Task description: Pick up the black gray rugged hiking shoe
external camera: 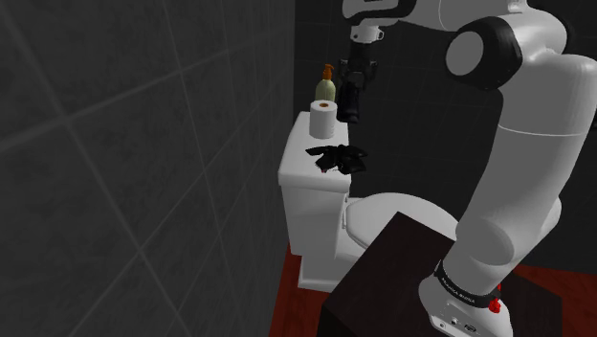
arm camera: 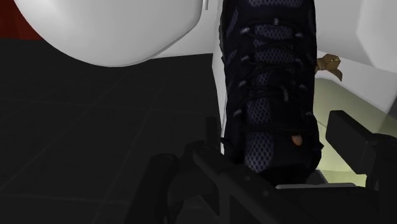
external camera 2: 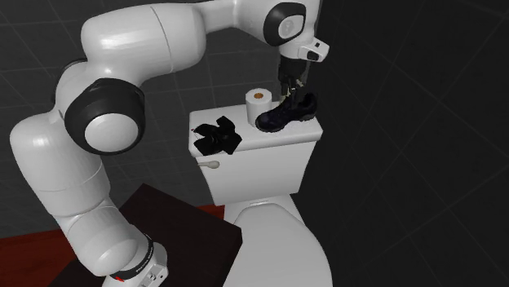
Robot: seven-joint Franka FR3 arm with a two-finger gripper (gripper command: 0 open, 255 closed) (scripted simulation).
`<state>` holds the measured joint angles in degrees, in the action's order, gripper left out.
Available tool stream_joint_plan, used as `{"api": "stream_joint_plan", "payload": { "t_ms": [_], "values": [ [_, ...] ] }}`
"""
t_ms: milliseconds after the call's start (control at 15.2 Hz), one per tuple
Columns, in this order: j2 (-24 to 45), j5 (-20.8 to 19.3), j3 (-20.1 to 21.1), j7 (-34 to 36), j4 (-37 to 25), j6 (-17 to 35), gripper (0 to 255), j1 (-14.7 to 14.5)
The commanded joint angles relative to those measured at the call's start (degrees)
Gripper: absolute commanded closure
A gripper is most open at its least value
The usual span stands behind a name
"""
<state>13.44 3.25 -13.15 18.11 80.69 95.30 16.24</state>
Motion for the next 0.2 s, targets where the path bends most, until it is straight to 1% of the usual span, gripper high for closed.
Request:
{"api": "stream_joint_plan", "payload": {
  "t_ms": [0,132],
  "values": [
    [0.15,0.04,-0.03,-0.01,-2.06,-1.83,255,0.09],
    [0.18,0.05,-0.03,-0.01,-2.21,-1.96,255,0.1]
  ]
}}
